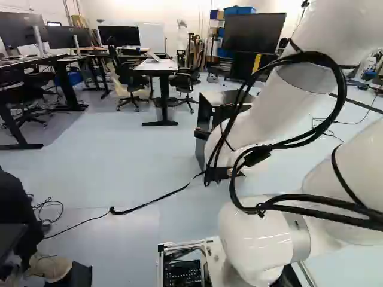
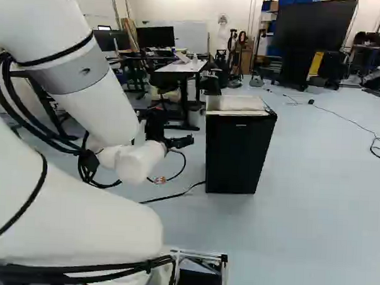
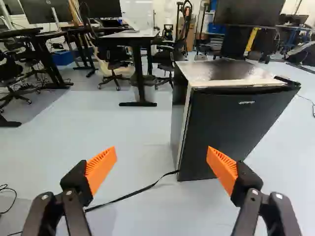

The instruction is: Open the fridge door

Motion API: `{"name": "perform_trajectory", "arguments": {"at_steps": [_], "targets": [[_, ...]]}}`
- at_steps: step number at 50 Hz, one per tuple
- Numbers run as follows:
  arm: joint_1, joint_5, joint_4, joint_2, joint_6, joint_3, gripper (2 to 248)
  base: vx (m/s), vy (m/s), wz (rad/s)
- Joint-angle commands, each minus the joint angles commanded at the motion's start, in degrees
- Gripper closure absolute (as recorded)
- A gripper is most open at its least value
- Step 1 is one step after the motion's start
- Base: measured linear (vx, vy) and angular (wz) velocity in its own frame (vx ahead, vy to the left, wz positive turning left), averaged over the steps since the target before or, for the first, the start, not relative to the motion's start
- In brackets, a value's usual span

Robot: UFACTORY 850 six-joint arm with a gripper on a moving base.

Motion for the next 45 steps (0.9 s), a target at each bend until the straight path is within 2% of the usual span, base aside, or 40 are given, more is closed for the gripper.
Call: {"name": "perform_trajectory", "arguments": {"at_steps": [20, 45], "targets": [[0.0, 0.0, 0.0, -0.4, 0.0, -0.4, 3, 0.000, 0.000, 0.000], [0.0, 0.0, 0.0, -4.5, 0.0, -3.9, 3, 0.000, 0.000, 0.000]]}}
